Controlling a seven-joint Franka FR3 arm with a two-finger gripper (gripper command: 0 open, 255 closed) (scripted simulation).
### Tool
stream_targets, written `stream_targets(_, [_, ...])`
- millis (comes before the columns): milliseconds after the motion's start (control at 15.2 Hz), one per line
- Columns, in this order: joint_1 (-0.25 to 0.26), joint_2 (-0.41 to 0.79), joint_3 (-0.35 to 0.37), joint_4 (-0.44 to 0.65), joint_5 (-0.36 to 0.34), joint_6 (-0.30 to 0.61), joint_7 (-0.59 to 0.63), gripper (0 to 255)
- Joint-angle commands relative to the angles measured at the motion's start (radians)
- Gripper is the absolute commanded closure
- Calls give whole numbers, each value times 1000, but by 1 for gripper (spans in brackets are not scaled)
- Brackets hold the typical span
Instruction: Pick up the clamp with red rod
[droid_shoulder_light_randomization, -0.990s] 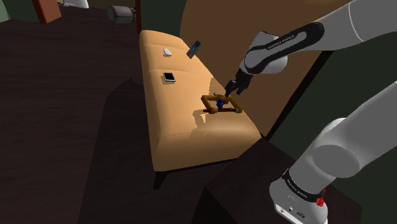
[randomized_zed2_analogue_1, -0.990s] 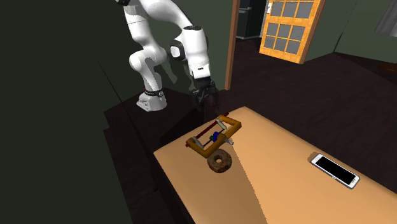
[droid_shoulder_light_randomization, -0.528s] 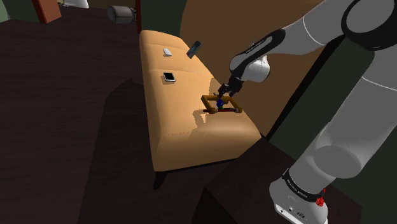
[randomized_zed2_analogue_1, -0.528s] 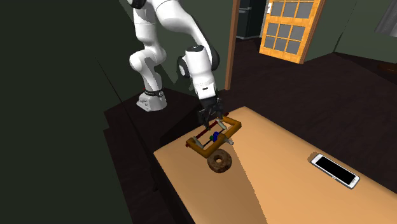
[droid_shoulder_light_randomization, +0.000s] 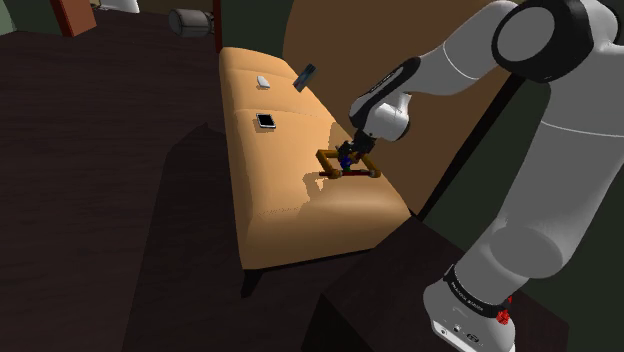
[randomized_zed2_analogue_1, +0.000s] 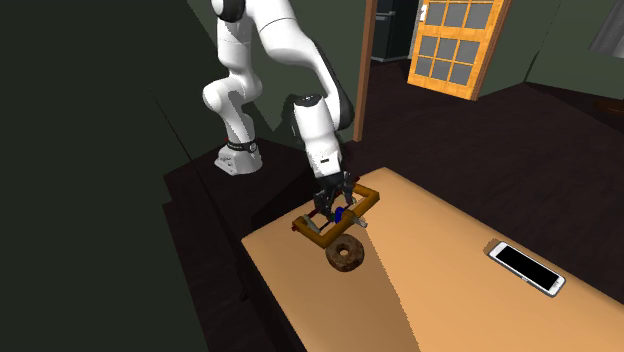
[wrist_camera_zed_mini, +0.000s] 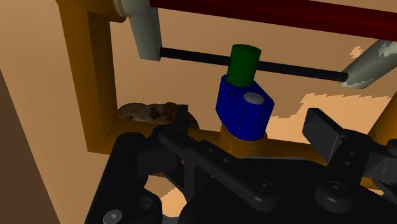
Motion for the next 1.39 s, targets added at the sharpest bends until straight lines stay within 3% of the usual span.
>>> stream_targets(0, [-11,20,17,2,32,17,-27,0])
stream_targets(66, [-11,20,17,2,32,18,-26,0])
stream_targets(132, [-12,21,18,3,33,18,-28,255])
stream_targets(726, [-11,20,17,2,32,17,-27,255])
stream_targets(1320, [42,-92,-63,-9,-136,-72,115,255])
